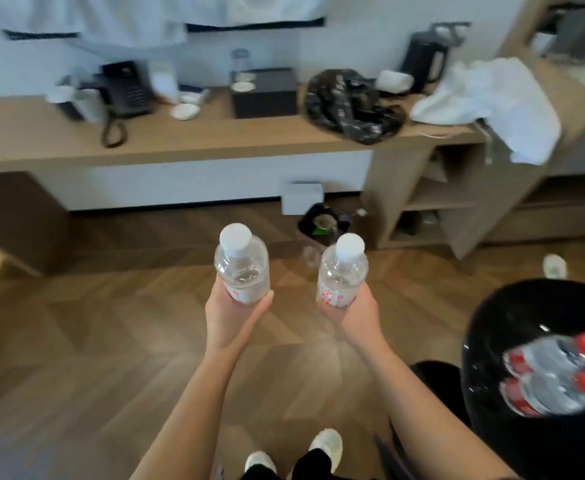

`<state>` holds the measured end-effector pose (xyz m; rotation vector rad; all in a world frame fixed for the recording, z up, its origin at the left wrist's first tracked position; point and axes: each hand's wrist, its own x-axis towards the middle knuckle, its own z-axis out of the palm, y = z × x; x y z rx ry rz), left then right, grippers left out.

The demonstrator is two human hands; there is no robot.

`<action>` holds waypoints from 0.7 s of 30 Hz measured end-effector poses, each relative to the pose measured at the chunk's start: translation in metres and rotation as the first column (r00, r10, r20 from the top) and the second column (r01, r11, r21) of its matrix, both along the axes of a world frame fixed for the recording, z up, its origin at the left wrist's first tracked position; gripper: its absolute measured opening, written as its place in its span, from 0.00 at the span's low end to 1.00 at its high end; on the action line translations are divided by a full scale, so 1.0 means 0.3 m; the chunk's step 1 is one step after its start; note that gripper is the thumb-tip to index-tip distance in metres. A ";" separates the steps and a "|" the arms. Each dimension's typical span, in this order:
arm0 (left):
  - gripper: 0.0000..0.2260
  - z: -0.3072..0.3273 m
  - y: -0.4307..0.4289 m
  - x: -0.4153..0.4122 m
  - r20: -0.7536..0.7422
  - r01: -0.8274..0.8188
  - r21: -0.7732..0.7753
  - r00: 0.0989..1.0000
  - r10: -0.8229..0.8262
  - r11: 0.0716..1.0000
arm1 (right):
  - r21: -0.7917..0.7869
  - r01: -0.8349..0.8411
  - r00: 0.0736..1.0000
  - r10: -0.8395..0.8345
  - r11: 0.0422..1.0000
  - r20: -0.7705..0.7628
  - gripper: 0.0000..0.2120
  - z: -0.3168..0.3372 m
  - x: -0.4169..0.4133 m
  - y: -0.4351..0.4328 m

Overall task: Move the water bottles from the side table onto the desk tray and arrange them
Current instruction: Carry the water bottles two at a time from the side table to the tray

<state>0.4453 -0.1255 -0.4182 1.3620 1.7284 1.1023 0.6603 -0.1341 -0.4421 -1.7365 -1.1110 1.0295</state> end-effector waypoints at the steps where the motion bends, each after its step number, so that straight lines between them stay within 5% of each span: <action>1: 0.24 0.025 -0.024 -0.061 0.015 -0.048 0.014 0.999 0.048 0.999 | 0.033 -0.071 0.997 0.071 0.997 -0.006 0.23 -0.007 -0.052 0.018; 12: 0.24 0.307 -0.224 -0.514 0.038 -0.440 0.171 0.897 0.440 0.882 | 0.253 -0.379 0.912 0.405 0.890 -0.058 0.24 0.301 -0.583 0.113; 21: 0.29 0.565 -0.186 -0.675 0.027 -0.563 0.352 0.805 0.593 0.748 | 0.430 -0.579 0.784 0.618 0.693 0.061 0.34 0.645 -0.828 0.291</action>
